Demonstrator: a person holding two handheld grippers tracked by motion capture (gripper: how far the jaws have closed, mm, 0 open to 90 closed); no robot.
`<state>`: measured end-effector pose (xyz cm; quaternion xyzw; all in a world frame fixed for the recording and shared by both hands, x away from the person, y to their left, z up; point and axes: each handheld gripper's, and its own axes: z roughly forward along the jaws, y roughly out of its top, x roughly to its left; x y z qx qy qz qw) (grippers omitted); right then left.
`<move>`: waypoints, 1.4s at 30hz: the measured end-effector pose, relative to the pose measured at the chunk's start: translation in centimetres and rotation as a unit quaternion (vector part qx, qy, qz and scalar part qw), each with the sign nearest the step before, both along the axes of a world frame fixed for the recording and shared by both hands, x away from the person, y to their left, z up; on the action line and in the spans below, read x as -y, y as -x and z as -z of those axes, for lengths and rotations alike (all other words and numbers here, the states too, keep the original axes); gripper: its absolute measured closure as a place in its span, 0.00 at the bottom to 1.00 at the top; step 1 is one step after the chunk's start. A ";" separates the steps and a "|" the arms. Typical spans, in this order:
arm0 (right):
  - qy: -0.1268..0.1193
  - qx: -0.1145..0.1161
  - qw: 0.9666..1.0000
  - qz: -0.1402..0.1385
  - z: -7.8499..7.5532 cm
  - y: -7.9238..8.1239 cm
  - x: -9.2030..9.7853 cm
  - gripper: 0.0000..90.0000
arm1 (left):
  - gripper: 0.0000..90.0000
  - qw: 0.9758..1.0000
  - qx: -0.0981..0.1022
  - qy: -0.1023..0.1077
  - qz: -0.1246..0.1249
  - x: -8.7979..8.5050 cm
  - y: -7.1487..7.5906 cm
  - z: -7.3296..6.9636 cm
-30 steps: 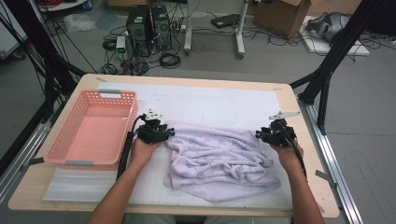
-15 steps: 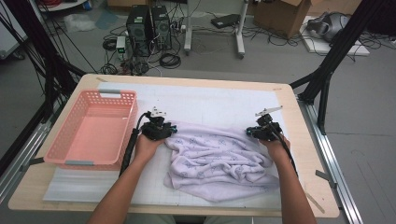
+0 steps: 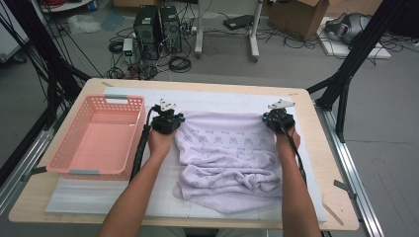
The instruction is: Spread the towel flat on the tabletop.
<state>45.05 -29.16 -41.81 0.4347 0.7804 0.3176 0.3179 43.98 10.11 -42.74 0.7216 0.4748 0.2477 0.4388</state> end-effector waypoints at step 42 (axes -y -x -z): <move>-0.106 -0.088 0.990 -0.023 -0.9 5.3 4.0 0.55 | 0.84 0.998 -0.039 0.036 -0.018 -1.3 1.6 1.8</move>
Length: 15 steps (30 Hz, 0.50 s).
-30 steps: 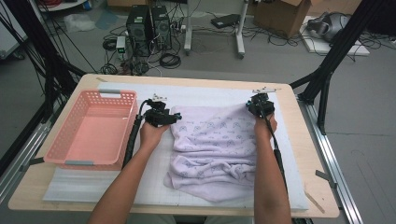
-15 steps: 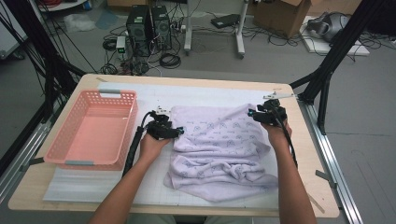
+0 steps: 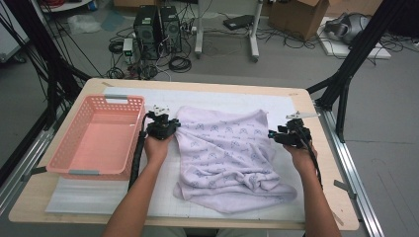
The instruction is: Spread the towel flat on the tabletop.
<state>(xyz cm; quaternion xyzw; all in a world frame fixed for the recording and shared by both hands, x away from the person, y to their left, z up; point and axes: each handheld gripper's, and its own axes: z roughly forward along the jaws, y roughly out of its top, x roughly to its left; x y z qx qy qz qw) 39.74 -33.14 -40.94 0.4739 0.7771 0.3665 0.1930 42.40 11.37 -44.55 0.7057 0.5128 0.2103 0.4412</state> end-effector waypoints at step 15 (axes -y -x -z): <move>0.041 -0.053 0.995 -0.069 2.7 -1.5 -2.3 0.95 | 0.84 0.992 -0.032 -0.018 0.118 1.6 2.3 0.6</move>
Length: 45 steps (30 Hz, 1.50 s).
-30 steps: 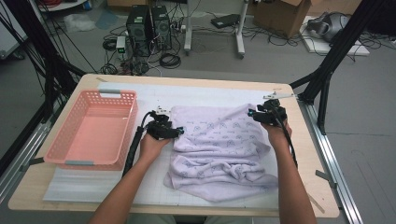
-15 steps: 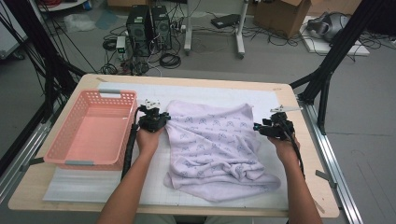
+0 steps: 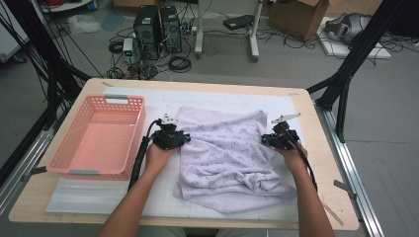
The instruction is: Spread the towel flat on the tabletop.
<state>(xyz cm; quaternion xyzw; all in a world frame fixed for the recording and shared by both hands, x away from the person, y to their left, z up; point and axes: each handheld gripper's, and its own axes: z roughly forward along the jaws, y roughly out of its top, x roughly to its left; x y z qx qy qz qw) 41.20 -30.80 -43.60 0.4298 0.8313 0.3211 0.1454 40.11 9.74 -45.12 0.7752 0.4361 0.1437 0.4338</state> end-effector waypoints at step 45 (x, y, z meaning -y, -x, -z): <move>-0.055 0.065 0.994 0.073 -0.2 6.1 2.9 0.63 | 0.94 0.996 0.031 -0.002 -0.088 -1.8 1.6 -0.2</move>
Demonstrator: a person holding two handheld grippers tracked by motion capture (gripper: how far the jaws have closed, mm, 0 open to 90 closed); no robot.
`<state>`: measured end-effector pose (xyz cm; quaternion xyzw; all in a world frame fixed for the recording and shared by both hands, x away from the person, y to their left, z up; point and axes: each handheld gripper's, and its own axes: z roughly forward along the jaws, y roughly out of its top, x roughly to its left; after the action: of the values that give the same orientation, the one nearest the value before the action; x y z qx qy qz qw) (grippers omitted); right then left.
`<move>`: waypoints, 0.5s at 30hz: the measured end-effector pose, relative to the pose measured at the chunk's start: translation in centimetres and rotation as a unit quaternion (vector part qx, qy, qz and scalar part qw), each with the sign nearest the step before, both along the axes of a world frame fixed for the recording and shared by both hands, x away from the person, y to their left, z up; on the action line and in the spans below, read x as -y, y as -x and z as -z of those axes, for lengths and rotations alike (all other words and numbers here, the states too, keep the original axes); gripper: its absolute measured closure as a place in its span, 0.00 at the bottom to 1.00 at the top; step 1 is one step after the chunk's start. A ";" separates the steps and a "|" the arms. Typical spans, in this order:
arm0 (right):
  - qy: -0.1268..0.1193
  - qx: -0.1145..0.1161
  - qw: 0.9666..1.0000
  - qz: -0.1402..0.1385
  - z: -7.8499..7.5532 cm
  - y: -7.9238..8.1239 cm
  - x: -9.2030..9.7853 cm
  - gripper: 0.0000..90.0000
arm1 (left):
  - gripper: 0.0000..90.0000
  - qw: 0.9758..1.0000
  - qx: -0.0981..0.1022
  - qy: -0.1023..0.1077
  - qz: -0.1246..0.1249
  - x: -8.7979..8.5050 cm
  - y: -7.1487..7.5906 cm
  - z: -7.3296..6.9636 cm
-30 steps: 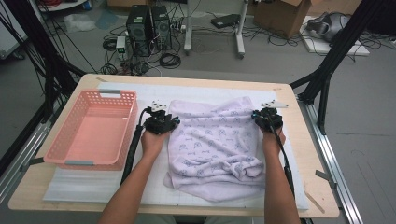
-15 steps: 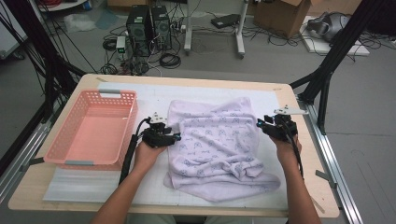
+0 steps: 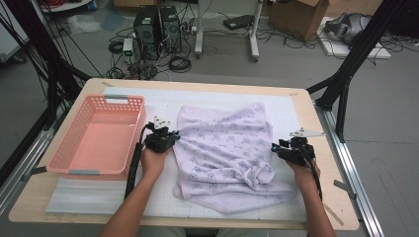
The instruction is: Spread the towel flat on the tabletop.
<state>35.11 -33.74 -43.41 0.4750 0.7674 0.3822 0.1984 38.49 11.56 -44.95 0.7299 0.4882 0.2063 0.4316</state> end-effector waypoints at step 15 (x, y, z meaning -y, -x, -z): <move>0.083 0.026 0.996 0.006 0.9 -3.3 -2.4 0.97 | 0.97 1.000 -0.001 -0.001 0.009 0.8 -0.6 0.0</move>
<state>38.41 -31.33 -44.31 0.4515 0.7882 0.3278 0.2596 39.07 10.77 -45.00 0.7346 0.4823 0.2023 0.4322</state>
